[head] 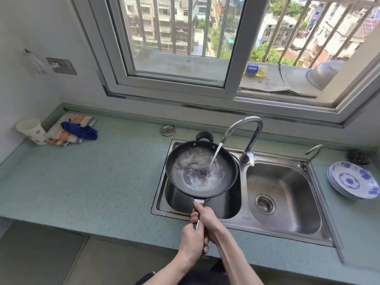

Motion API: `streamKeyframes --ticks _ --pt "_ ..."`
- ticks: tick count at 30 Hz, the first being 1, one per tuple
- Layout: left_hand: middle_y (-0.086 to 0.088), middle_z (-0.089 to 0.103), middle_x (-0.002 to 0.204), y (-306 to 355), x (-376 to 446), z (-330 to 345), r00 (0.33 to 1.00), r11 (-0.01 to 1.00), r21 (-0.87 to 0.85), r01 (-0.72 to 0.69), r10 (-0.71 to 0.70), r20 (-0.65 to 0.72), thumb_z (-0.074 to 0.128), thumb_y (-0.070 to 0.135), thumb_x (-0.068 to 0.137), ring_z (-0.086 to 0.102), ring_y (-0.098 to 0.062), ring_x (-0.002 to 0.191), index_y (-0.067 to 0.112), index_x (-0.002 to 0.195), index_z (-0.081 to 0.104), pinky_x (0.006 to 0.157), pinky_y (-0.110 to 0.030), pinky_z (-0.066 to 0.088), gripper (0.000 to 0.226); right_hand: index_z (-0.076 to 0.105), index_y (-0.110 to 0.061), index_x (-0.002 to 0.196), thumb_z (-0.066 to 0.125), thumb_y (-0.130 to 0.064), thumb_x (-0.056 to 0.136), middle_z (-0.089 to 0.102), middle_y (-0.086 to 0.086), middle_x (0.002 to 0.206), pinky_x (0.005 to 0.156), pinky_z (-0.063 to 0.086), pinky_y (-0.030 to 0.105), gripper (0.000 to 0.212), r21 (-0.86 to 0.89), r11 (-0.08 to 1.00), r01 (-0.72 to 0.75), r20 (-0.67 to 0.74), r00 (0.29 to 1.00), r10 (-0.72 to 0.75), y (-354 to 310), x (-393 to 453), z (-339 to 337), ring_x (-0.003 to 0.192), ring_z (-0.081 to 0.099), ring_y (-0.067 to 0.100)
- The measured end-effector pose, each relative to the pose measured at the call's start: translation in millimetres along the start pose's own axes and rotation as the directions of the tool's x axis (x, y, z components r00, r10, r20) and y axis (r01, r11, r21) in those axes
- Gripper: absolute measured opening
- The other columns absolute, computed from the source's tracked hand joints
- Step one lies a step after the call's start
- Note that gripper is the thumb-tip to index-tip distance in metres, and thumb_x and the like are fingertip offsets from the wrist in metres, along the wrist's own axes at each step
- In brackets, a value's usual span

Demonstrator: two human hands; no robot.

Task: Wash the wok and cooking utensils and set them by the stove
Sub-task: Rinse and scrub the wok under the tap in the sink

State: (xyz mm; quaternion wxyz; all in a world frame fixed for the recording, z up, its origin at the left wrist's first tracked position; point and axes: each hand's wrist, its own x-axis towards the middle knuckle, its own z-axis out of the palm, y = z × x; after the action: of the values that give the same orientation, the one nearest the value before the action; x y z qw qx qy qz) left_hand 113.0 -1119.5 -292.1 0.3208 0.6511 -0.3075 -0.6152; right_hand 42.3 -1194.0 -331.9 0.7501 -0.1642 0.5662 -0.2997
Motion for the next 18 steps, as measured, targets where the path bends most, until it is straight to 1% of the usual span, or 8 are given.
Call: streamKeyframes --ticks 7,12,18 --pt "-0.01 0.043 0.045 -12.9 -0.6 7.6 1.0 1.0 0.0 -0.009 0.009 -0.001 0.042 0.028 0.108 0.042 -0.02 0.031 0.009 0.056 0.044 0.036 -0.019 0.028 0.055 0.044 -0.013 0.082 0.051 -0.027 0.108 0.044 -0.002 0.06 0.044 0.036 0.019 0.03 0.01 1.0 0.002 -0.015 1.0 -0.002 8.8 -0.3 -12.5 0.046 0.044 0.009" --pt "-0.011 0.045 0.046 -5.9 7.2 12.5 1.0 1.0 0.009 -0.021 0.021 0.023 0.042 0.025 0.108 0.042 -0.019 0.031 0.008 0.061 0.047 0.036 -0.02 0.029 0.05 0.044 -0.013 0.081 0.051 -0.027 0.108 0.044 -0.001 0.06 0.042 0.037 0.019 0.031 0.058 0.998 0.009 -0.03 1.0 -0.007 -3.6 1.2 -17.0 0.045 0.043 0.01" --pt "-0.012 0.047 0.049 7.4 21.1 14.8 0.998 0.997 0.049 -0.055 0.055 -0.005 0.043 0.028 0.107 0.043 -0.02 0.032 0.009 0.065 0.049 0.036 -0.02 0.03 0.047 0.043 -0.014 0.081 0.051 -0.026 0.108 0.044 -0.001 0.059 0.042 0.036 0.018 0.031 0.077 0.997 0.011 -0.012 1.0 -0.01 -23.9 6.0 -12.0 0.045 0.042 0.009"
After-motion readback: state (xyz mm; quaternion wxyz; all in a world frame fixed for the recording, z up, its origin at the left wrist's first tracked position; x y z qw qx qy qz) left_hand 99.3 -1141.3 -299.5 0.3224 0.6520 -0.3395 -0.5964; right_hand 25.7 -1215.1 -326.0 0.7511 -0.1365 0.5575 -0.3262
